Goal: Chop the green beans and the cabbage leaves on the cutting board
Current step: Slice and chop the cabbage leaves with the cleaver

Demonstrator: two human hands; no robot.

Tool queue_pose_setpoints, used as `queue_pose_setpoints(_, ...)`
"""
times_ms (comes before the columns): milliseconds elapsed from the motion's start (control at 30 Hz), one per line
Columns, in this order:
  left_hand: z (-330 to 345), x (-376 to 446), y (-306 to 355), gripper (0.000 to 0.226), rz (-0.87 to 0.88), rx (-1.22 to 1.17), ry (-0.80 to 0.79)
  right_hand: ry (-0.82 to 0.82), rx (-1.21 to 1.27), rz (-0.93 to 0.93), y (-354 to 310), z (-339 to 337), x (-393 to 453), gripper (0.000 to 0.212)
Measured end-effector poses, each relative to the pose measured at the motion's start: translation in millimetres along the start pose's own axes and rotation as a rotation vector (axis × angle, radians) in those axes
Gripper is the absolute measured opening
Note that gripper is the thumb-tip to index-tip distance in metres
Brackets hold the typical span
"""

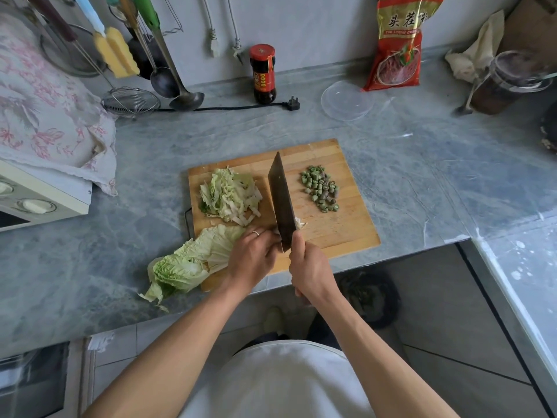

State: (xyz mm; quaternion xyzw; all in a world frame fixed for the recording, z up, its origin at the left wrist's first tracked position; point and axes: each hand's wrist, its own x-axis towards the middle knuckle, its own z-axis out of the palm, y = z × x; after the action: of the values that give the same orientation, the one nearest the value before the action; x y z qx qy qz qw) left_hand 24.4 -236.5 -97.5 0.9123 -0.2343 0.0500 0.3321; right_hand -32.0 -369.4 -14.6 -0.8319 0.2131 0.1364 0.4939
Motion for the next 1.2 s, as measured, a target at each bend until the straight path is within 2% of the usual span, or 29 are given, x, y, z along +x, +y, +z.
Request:
queue_pose_setpoints(67,-1.6,-2.5,-7.1,0.018,0.039,0.058,-0.039,-0.012,0.055,0.025,1.4,-5.6,1.2,0.064)
queue_pose_setpoints(167,-4.9,-9.1,-15.6,0.023,-0.003,0.176,-0.035,-0.027,0.057,0.023,4.6,-10.9,-4.0,0.063)
queue_pose_setpoints(333,-3.6,-9.3,-12.0,0.025,0.050,0.169,0.026,-0.033,0.027,-0.057,0.9,-13.5,-16.3,0.052)
queue_pose_setpoints(500,-2.9,-8.0,-13.2,0.021,0.016,0.136,0.041,-0.025,0.019,-0.026,0.2,-13.7,-17.5,0.054)
queue_pose_setpoints(600,-4.9,-6.4,-11.4,0.019,0.021,0.129,0.039,-0.036,0.044,-0.039,1.5,-13.4,-18.7,0.046)
queue_pose_setpoints(733,-7.4,-3.9,-11.7,0.022,0.042,0.141,0.024,-0.025,0.002,-0.020,3.9,-6.8,-18.8,0.063)
queue_pose_setpoints(967,-9.3,-4.8,-10.1,0.015,0.029,0.070,0.017,-0.028,-0.023,-0.005,-5.8,6.0,-9.3,0.047)
queue_pose_setpoints(1067,-7.6,-6.1,-10.9,0.010,-0.007,0.076,0.007,-0.009,0.028,-0.007,-6.2,7.9,-6.9,0.058)
queue_pose_setpoints(1200,-7.3,-7.1,-18.4,0.021,0.013,0.067,-0.043,0.008,0.079,0.000,6.1,0.1,-10.0,0.067)
